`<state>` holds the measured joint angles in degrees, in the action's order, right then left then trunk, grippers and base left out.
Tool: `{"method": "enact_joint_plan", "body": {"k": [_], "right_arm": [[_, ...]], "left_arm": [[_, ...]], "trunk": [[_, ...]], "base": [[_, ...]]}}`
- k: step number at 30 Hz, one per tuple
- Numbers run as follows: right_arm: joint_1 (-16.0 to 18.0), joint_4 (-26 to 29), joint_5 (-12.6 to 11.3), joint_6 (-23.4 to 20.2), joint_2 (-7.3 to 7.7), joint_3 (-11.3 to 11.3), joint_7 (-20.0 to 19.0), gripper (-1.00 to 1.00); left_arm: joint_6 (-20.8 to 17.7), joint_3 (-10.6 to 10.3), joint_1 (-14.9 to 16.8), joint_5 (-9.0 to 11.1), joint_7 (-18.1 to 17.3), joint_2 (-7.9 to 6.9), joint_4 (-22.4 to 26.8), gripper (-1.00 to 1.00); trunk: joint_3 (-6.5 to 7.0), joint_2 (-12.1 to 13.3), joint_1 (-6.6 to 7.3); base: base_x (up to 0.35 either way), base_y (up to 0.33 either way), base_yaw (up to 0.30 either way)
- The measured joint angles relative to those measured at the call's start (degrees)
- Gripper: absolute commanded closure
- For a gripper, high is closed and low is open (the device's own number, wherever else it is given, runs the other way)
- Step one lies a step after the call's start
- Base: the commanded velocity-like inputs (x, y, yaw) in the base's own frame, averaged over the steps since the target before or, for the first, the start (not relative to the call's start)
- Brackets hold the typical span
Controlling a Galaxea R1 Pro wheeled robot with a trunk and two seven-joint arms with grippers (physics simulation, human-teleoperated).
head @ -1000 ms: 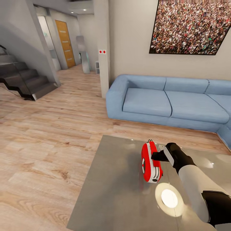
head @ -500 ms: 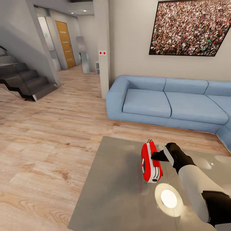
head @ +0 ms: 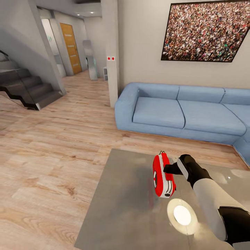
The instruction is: Turn on the radio receiver that's on the table in the living room.
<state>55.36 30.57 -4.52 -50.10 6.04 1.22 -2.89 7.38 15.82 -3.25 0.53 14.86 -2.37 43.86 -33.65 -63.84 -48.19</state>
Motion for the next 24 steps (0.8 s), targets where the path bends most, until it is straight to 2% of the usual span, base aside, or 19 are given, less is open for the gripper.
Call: {"method": "enact_joint_plan", "body": {"k": [15, 19, 21, 24], "right_arm": [[0.0, 0.0, -0.4, 0.0, -0.05, -0.1, -0.1, 1.0], [0.0, 0.0, -0.3, 0.6, -0.06, -0.1, -0.6, 1.0], [0.0, 0.0, -0.3, 1.7, -0.06, -0.1, -2.8, 1.0], [0.0, -0.2, -1.2, 3.2, -0.04, -0.1, -8.2, 1.0]], "left_arm": [[0.0, 0.0, 0.0, 0.0, 0.3, -0.05, 0.0, -1.0], [0.1, 0.0, 0.0, 0.1, 0.3, 0.02, 0.0, -1.0], [0.1, -0.1, 0.0, 0.1, 0.2, 0.28, 0.0, -1.0], [0.0, -0.4, 0.0, 0.0, 0.2, 0.74, 0.0, -1.0]], "trunk": [[2.69, 6.0, 3.29], [2.7, 6.0, 3.3], [2.7, 6.0, 3.3], [2.7, 6.0, 3.3]], "base": [[0.0, 0.0, 0.0], [0.0, 0.0, 0.0], [0.0, 0.0, 0.0], [0.0, 0.0, 0.0]]}}
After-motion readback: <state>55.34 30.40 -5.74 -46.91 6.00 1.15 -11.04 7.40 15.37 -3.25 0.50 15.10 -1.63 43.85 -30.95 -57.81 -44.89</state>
